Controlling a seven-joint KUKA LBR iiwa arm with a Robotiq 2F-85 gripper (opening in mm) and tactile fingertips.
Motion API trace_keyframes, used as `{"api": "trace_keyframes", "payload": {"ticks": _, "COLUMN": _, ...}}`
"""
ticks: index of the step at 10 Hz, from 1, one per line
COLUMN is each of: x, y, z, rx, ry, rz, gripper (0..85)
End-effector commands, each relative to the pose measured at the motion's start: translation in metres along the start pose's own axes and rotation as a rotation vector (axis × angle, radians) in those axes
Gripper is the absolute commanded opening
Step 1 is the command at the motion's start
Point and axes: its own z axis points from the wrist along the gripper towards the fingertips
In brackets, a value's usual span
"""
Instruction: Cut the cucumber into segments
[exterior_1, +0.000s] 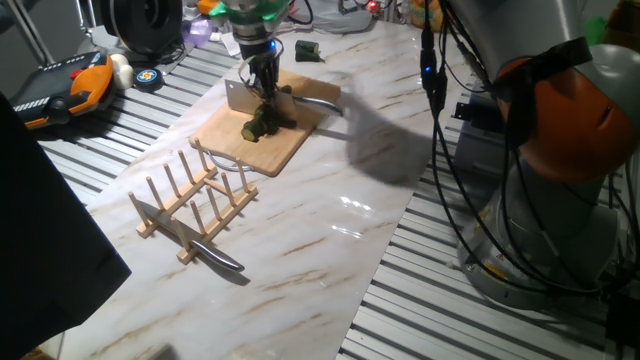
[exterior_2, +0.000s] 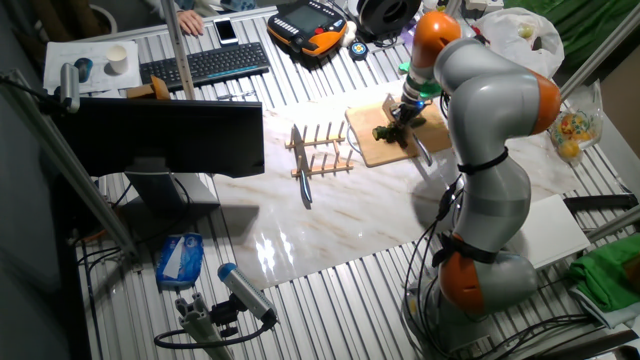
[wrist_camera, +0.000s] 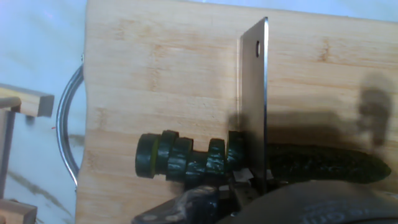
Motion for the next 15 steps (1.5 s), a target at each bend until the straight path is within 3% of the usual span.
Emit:
{"api": "trace_keyframes", "payload": {"ticks": 1, "x": 0.0006, "y": 0.0002, "z": -0.0011, "rx": 0.001, "ry": -0.018, "rz": 0.0, "gripper": 0.7}}
{"api": "trace_keyframes", "payload": {"ticks": 5, "x": 0.0008, "y": 0.0019, "z": -0.0019, "rx": 0.007, "ry": -0.068, "rz": 0.011, "gripper": 0.7}}
{"api": "trace_keyframes", "payload": {"ticks": 12, "x": -0.002, "y": 0.0023, "z": 0.0046, "rx": 0.013, "ry": -0.078, "rz": 0.009, "gripper": 0.7}}
{"api": "trace_keyframes", "payload": {"ticks": 15, "x": -0.0012, "y": 0.0005, "z": 0.0048, "rx": 0.006, "ry": -0.064, "rz": 0.006, "gripper": 0.7}}
